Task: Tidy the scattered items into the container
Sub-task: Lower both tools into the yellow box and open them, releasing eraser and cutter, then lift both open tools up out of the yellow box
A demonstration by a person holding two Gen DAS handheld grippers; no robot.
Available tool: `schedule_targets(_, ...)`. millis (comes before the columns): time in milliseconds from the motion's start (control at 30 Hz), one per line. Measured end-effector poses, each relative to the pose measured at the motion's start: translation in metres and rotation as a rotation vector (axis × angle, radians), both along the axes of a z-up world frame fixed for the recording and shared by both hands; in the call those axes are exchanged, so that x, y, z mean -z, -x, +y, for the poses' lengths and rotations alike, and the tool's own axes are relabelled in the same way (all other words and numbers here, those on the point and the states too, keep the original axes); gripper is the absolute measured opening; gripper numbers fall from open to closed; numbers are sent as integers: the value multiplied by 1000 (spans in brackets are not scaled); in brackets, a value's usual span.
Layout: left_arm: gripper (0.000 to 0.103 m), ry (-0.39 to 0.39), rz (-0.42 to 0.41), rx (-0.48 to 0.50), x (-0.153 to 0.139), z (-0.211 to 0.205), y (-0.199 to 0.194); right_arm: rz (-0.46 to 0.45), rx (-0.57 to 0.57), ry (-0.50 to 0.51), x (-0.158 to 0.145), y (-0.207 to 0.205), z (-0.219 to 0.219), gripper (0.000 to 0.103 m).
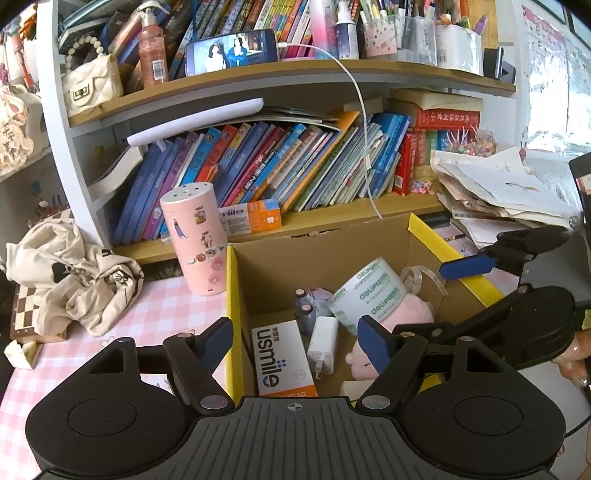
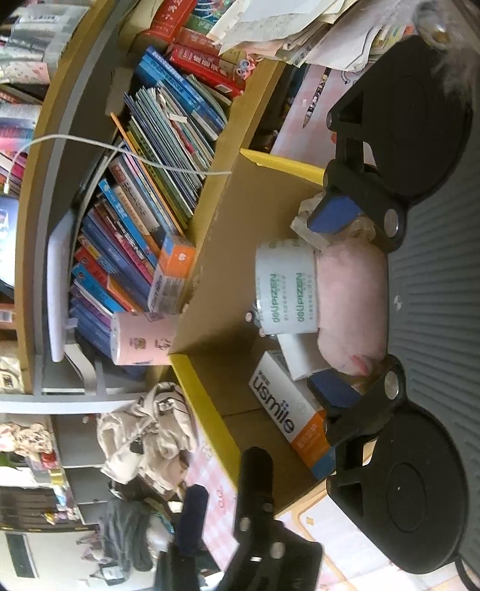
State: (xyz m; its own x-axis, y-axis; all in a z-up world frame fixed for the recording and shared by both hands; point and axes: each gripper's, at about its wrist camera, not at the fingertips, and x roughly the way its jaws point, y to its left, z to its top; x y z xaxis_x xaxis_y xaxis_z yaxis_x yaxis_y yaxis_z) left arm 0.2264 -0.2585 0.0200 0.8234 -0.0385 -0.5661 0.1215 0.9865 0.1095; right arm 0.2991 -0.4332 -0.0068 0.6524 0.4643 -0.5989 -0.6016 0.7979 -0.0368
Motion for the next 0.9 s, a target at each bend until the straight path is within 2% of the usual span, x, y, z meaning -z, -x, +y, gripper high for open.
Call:
schedule_targets(500, 77, 31, -49, 27, -9, 8, 33, -46, 107, -38, -16, 37, -7, 85)
schedule_targets(767, 78, 125, -46, 49, -7, 27, 62, -84, 223, -52, -26, 73, -6, 85)
schedule_targets(900, 78, 148, -35, 68, -4, 43, 78, -76, 302, -61, -26, 93, 0, 85)
